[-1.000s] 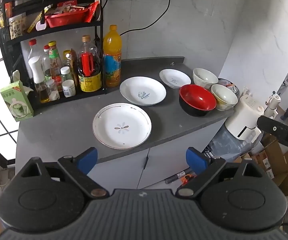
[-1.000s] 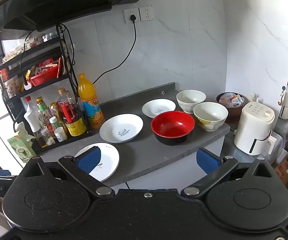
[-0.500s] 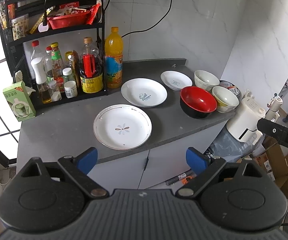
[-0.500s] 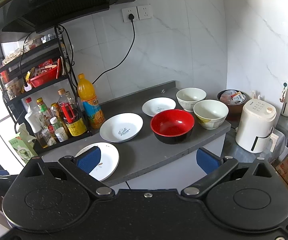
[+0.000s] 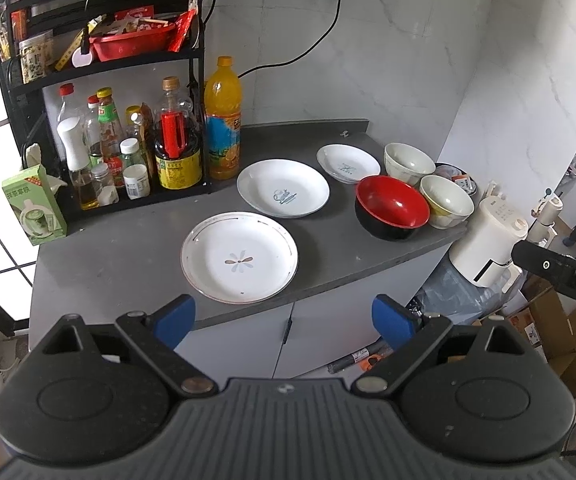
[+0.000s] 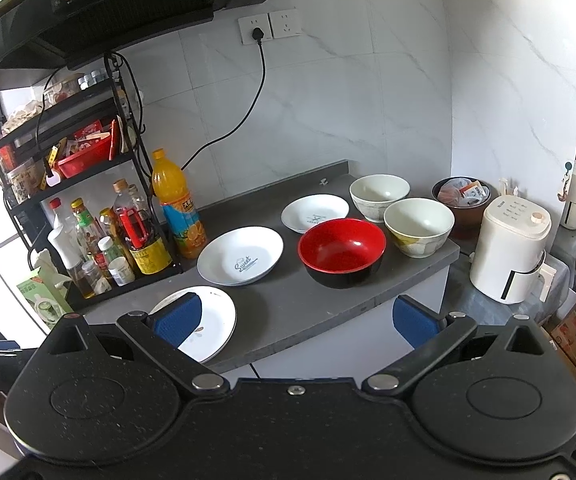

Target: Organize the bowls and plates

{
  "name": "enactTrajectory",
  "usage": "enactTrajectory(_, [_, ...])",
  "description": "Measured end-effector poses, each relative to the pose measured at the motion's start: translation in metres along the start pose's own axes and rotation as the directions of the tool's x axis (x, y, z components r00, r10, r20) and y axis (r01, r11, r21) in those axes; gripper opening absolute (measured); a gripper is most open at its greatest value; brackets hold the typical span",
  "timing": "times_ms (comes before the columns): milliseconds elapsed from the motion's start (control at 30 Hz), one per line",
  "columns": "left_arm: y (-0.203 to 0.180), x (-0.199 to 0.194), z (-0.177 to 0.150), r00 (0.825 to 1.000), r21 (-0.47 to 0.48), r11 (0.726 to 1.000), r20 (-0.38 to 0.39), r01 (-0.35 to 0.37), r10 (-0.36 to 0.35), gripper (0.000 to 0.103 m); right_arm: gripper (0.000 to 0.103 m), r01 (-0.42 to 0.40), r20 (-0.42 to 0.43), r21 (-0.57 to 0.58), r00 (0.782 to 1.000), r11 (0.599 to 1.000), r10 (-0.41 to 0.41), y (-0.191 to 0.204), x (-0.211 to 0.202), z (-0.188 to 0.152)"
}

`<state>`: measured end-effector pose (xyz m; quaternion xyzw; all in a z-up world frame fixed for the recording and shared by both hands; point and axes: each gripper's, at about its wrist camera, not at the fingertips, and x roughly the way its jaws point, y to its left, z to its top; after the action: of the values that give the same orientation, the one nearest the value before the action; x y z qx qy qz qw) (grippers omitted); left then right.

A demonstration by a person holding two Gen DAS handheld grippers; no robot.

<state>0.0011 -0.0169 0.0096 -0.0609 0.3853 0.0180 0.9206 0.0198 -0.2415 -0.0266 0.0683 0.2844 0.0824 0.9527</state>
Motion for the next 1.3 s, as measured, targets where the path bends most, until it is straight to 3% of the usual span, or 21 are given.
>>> enactTrajectory(833, [-0.016, 0.011, 0.002, 1.000, -0.020, 1.000, 0.006, -0.007, 0.007, 0.094, 0.103, 0.004, 0.003, 0.007, 1.000, 1.000, -0.004, -0.024, 0.004, 0.005])
enactTrajectory(1300, [-0.008, 0.008, 0.001, 1.000, -0.033, 0.999, 0.003, -0.018, 0.018, 0.094, 0.103, -0.004, -0.004, -0.004, 1.000, 1.000, 0.004, -0.009, 0.006, 0.001])
